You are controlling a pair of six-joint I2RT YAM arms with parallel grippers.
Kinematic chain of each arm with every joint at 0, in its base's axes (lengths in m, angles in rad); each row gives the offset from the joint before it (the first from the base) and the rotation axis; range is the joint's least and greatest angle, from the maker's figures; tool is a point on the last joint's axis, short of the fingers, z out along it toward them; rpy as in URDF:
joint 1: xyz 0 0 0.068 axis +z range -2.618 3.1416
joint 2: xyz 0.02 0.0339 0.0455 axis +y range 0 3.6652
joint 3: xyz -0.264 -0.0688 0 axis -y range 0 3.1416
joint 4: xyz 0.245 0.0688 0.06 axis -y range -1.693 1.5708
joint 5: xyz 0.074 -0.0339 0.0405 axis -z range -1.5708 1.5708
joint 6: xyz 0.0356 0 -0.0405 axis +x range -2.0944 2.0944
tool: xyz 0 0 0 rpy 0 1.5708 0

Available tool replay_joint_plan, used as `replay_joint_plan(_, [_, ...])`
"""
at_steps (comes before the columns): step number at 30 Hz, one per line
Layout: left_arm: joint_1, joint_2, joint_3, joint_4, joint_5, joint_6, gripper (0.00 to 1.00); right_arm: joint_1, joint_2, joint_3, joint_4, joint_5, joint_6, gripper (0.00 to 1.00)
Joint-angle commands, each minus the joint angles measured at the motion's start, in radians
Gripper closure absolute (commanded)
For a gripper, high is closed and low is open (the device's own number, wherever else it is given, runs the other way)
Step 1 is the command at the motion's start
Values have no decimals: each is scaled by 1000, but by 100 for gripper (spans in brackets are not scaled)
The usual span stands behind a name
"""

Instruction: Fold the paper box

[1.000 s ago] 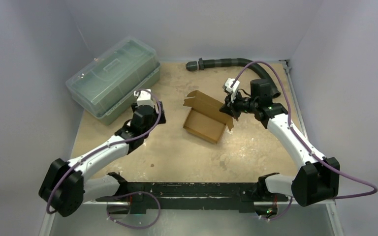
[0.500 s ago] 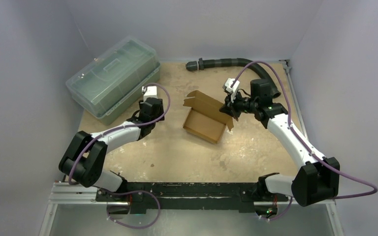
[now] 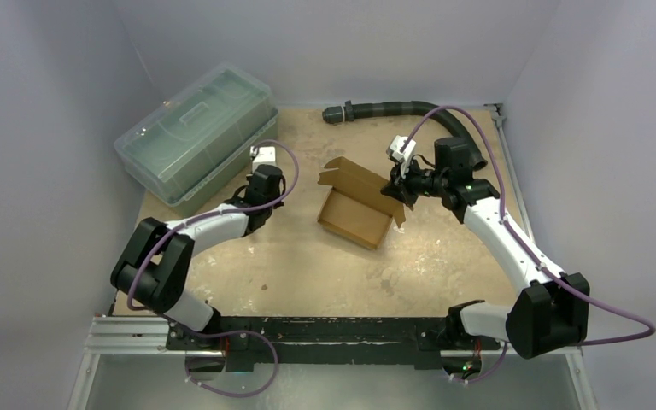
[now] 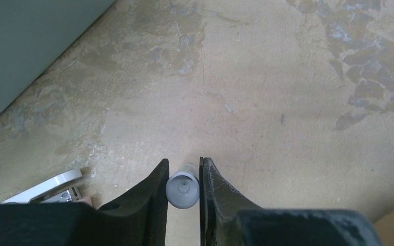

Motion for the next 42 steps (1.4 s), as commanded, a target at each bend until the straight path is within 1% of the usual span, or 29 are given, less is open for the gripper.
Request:
replay_joint_plan(1, [6,-115,-4,-13,80,-23,100,3,-4,-5,37,-11,8,100])
replay_joint_plan(3, [6,-198,-51,-19,181,-67,100,3,-6,-7,38,-11,7,100])
replay_joint_plan(6, [6,-321,-126,3,388,-151,100,3,-3,-5,37,-14,7,100])
replay_joint_plan(7, [5,-365,-152,32,462,-189,100,3,-2,-5,37,-15,5,100])
replay_joint_plan(9, [2,-403,-206,142,592,-273,100,3,0,-4,36,-16,5,100])
replay_joint_plan(11, [-26,-395,-241,253,667,-355,100,3,1,-4,36,-17,5,100])
replay_joint_plan(12, [-48,-377,-246,290,680,-386,100,3,0,-4,36,-16,5,100])
replay_joint_plan(16, [-182,-255,-236,479,651,-495,100,3,-2,-6,35,-13,5,100])
replay_joint_plan(19, [-252,-145,-229,647,625,-585,100,3,-2,-7,34,-17,4,100])
replay_joint_plan(21, [-273,-87,-215,702,594,-613,100,3,-2,-7,33,-19,4,100])
replay_joint_plan(23, [-292,-36,-185,710,564,-620,100,3,-3,-7,32,-21,4,100])
replay_joint_plan(26, [-309,35,-137,702,530,-617,100,3,-3,-7,32,-21,3,100])
replay_joint_plan(28, [-317,76,-100,665,517,-601,100,3,-2,-7,32,-22,2,100])
replay_joint_plan(30, [-317,111,-81,647,510,-594,95,3,-3,-8,33,-22,2,100])
replay_joint_plan(32, [-317,133,-68,630,500,-589,89,3,-2,-7,32,-22,2,100])
replay_joint_plan(34, [-319,133,-51,586,485,-576,80,3,-2,-7,30,-24,2,100])
replay_joint_plan(38, [-330,54,-18,435,428,-511,63,3,-1,-7,32,-25,2,100])
replay_joint_plan(42, [-335,-37,6,298,374,-449,55,3,3,-7,31,-27,0,100])
